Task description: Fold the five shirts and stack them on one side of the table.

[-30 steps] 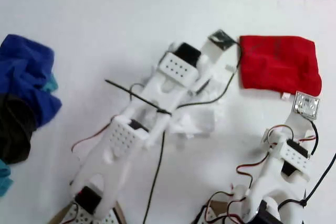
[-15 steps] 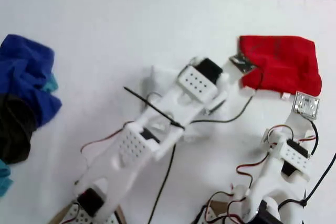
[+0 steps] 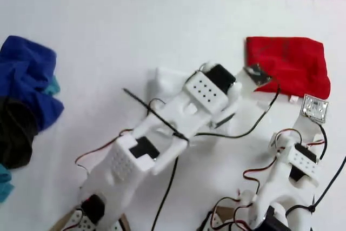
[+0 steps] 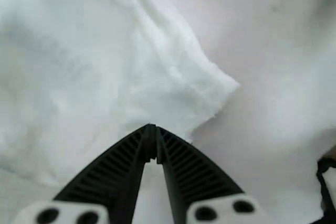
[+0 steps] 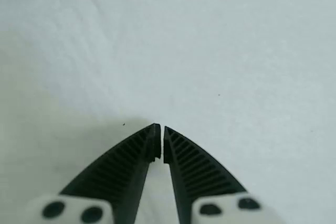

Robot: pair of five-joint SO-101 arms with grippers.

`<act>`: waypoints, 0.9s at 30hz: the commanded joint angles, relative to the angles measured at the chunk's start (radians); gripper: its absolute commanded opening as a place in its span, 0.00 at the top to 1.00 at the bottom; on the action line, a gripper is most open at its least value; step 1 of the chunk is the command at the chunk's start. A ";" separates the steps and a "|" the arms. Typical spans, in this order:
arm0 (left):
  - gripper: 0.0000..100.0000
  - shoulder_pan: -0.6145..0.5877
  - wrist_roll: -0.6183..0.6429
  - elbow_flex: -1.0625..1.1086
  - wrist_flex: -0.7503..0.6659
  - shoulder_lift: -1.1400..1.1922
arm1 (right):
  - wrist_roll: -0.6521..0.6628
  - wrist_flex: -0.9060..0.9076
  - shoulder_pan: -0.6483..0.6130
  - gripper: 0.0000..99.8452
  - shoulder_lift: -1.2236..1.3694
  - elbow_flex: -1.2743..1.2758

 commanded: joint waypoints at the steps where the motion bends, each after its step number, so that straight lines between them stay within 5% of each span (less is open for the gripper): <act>1: 0.97 0.008 -0.026 0.145 -0.029 -0.069 | -0.006 -0.018 -0.001 0.98 -0.031 -0.012; 8: 0.97 0.028 -0.025 0.213 -0.149 -0.080 | -0.006 -0.018 -0.002 0.98 -0.031 -0.012; 14: 0.97 -0.002 -0.032 0.028 -0.060 -0.135 | -0.006 -0.018 -0.002 0.98 -0.031 -0.012; 19: 0.97 -0.170 -0.034 -0.111 -0.052 -0.157 | -0.006 -0.018 -0.002 0.98 -0.031 -0.012; 27: 0.97 -0.448 -0.034 -0.059 -0.238 0.061 | -0.006 -0.018 -0.002 0.98 -0.031 -0.012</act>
